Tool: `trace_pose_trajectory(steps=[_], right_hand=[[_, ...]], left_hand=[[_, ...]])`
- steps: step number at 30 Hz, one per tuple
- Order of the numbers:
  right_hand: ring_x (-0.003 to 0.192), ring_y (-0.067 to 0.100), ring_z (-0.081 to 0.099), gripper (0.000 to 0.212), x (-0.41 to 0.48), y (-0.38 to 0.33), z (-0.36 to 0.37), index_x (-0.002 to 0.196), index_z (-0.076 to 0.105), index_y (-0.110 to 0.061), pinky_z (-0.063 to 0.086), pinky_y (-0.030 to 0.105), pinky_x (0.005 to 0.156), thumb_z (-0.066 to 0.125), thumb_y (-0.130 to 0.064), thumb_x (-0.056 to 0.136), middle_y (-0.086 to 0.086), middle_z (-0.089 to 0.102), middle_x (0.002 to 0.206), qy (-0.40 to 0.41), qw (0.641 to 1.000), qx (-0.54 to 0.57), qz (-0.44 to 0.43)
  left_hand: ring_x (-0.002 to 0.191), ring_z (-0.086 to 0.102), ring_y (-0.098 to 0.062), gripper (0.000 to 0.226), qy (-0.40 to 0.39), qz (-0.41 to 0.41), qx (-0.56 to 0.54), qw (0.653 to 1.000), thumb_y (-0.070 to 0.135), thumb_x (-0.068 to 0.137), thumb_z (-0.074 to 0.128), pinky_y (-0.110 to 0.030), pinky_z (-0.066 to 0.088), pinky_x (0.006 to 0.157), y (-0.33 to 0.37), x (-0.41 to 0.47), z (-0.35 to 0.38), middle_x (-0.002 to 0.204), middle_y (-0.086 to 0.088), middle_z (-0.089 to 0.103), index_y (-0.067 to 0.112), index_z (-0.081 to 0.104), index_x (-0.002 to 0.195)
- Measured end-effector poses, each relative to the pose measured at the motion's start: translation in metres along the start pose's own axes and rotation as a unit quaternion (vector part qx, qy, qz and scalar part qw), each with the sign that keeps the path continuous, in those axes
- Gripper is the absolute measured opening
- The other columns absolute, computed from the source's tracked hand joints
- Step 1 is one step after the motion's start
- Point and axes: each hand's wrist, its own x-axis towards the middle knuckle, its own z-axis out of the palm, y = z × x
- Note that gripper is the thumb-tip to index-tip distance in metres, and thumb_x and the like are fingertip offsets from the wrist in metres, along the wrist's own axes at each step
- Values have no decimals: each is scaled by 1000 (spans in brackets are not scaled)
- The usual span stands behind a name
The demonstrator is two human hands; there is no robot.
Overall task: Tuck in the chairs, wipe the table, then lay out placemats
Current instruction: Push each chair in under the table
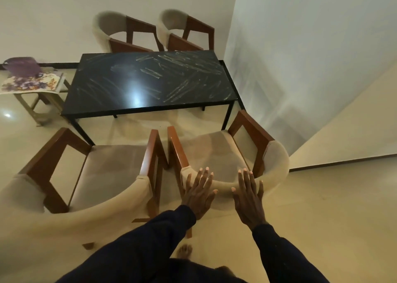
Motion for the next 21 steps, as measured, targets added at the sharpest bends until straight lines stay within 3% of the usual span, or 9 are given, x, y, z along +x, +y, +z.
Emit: trace_pose_trajectory(steps=[2,5,9,12,16,21], right_hand=[[165,32,9,70,8,19,-6,170,19,-13,13,68,129,13,-51,112,13,15,178,-15,1000,0,5],[163,35,16,66,9,46,-8,168,27,-10,18,69,127,25,-45,112,15,22,176,-19,1000,-12,-14],[162,36,21,63,25,92,-12,166,33,-10,25,69,125,32,-42,112,16,28,174,-39,998,-2,-50],[163,34,18,64,30,121,-12,167,31,-13,20,68,127,31,-45,112,13,24,175,-59,994,5,-97],[164,31,15,64,40,143,-17,169,28,-17,17,67,128,32,-47,112,10,21,177,-67,981,7,-181],[165,29,11,64,56,162,-21,169,25,-17,16,68,129,34,-45,112,9,18,178,-90,972,-2,-218]], left_hand=[[163,-18,-22,85,6,-2,-6,1000,70,100,-11,-50,-24,125,9,12,2,175,2,-18,24,3,170],[163,-16,-24,85,1,-11,10,1000,69,100,-12,-50,-24,124,24,21,11,176,-1,-14,23,2,170],[164,7,-31,69,10,-20,35,999,56,110,19,-64,3,130,45,37,34,178,-8,6,20,14,168],[163,16,-33,67,30,-53,28,998,50,111,29,-67,22,126,65,37,55,177,-9,13,17,20,168],[164,12,-31,66,72,-115,22,991,47,111,29,-65,19,127,103,42,71,178,-7,10,20,16,170],[164,10,-31,64,96,-150,29,984,44,112,29,-65,16,128,127,54,78,178,-9,9,17,20,169]])
